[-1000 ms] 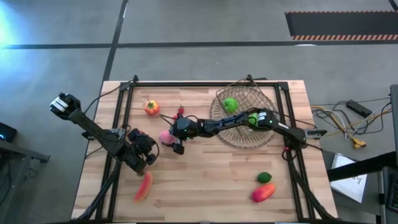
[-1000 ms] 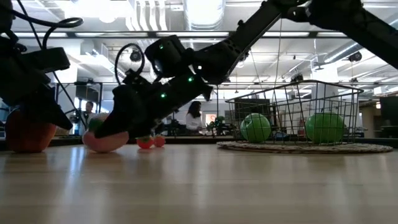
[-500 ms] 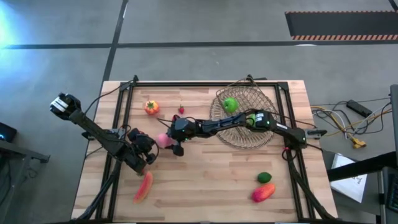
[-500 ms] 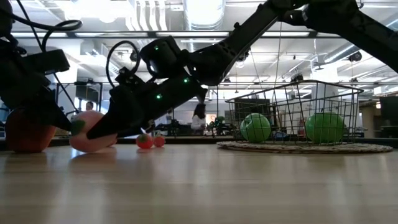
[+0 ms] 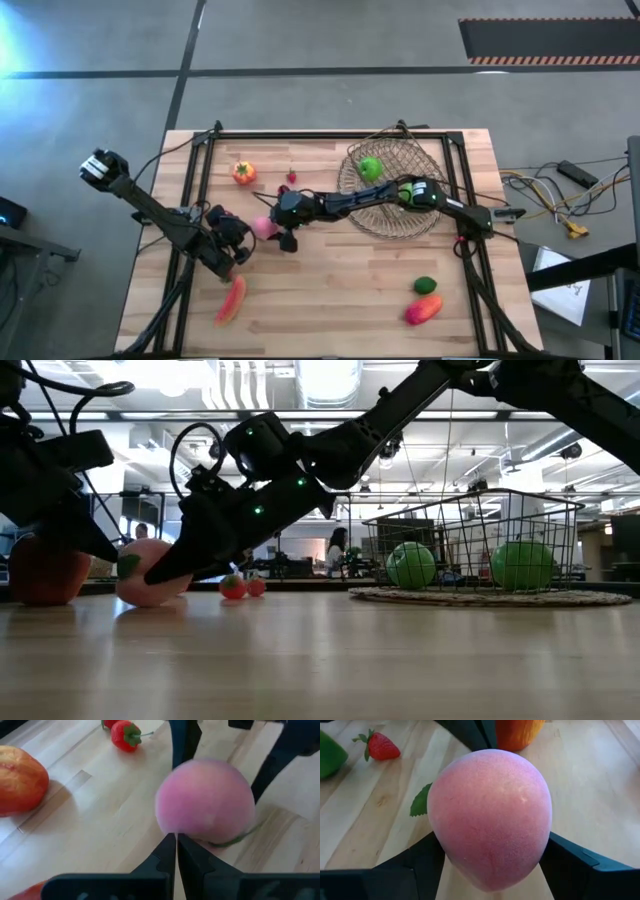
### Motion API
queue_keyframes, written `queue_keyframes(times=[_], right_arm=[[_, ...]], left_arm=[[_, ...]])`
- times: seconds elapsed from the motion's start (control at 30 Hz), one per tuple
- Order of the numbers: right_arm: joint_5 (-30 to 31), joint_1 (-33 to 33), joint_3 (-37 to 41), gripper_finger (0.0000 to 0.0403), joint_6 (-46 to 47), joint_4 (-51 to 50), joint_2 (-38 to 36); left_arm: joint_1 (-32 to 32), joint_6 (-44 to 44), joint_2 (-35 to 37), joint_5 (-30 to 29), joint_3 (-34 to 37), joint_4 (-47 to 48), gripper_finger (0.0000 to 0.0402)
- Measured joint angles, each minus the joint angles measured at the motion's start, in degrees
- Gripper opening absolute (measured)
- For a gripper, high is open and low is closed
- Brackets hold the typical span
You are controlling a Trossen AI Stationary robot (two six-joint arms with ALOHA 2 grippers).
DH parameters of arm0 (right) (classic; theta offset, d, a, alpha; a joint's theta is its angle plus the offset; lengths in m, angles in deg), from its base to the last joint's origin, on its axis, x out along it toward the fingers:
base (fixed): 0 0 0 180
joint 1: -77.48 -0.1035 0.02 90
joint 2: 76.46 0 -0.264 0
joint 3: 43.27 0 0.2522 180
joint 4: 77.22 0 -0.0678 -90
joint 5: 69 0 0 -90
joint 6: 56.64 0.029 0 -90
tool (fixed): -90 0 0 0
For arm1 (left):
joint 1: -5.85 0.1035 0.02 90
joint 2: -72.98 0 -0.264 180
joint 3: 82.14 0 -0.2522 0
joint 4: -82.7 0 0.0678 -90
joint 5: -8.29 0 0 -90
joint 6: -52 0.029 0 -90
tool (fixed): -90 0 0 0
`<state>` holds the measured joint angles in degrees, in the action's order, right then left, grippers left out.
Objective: Build produce basket
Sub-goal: Put the peach into the gold wire basket
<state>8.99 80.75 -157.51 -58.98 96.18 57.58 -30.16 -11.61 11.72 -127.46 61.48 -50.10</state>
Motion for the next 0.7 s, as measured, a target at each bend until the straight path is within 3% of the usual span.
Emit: queue_keyframes(times=[0.3, 0.5, 0.7], right_arm=[[5.48, -1.72, 1.43, 0.0260, 0.87, -5.03, -2.81], [9.27, -2.12, 11.29, 0.0259, 4.29, -5.16, -11.58], [18.92, -5.41, 23.44, 0.0259, 10.26, -5.54, -24.33]], left_arm=[[0.00, -0.15, 0.78, 0.27, 0.01, 0.08, 0.0001], [0.00, -0.48, 0.66, 0.34, 0.03, 0.02, 0.0002], [0.00, -0.50, 0.56, 0.13, 0.03, -0.76, 0.0002]])
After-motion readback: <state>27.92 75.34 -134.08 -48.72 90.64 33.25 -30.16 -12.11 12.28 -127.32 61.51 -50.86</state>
